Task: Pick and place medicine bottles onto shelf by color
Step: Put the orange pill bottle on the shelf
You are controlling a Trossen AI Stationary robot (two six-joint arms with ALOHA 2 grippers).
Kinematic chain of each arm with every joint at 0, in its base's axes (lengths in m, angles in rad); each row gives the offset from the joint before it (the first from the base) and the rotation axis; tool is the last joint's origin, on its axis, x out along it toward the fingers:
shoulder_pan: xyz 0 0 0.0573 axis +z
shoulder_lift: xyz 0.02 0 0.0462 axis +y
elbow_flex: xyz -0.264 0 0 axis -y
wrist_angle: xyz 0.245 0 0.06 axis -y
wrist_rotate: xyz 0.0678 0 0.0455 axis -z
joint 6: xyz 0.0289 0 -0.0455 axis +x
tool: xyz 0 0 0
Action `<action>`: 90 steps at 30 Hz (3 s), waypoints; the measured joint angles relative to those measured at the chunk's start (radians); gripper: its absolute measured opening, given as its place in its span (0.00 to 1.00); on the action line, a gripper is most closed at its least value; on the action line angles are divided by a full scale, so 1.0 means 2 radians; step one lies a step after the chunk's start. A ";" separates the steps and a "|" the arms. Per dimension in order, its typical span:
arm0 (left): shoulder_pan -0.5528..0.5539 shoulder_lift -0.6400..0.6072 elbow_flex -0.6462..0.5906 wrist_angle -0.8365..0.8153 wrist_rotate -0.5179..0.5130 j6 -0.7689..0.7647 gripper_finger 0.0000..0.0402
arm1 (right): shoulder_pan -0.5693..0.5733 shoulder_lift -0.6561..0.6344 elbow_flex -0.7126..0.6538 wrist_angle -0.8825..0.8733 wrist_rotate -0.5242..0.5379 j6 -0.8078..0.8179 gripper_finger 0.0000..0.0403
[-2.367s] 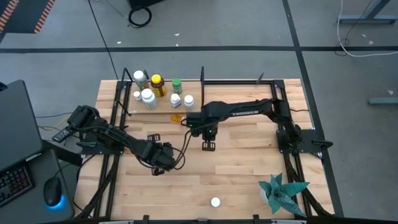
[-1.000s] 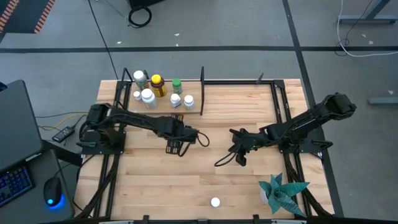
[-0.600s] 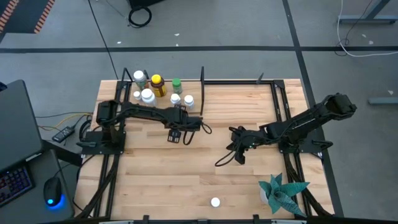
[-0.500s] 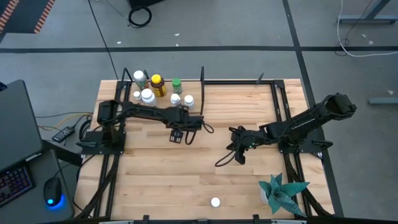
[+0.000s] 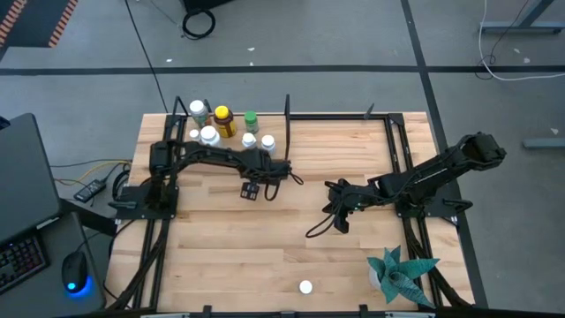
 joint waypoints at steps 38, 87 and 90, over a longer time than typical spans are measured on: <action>-0.039 -0.001 -0.001 -0.076 -0.049 -0.049 0.49 | 0.002 0.000 0.000 0.000 -0.013 0.012 0.05; -0.084 0.072 -0.001 -0.092 -0.176 0.156 0.82 | 0.036 0.000 0.000 -0.001 -0.039 0.034 0.05; -0.081 0.076 0.000 -0.086 -0.177 0.154 0.76 | 0.036 0.000 0.000 0.000 -0.039 0.034 0.05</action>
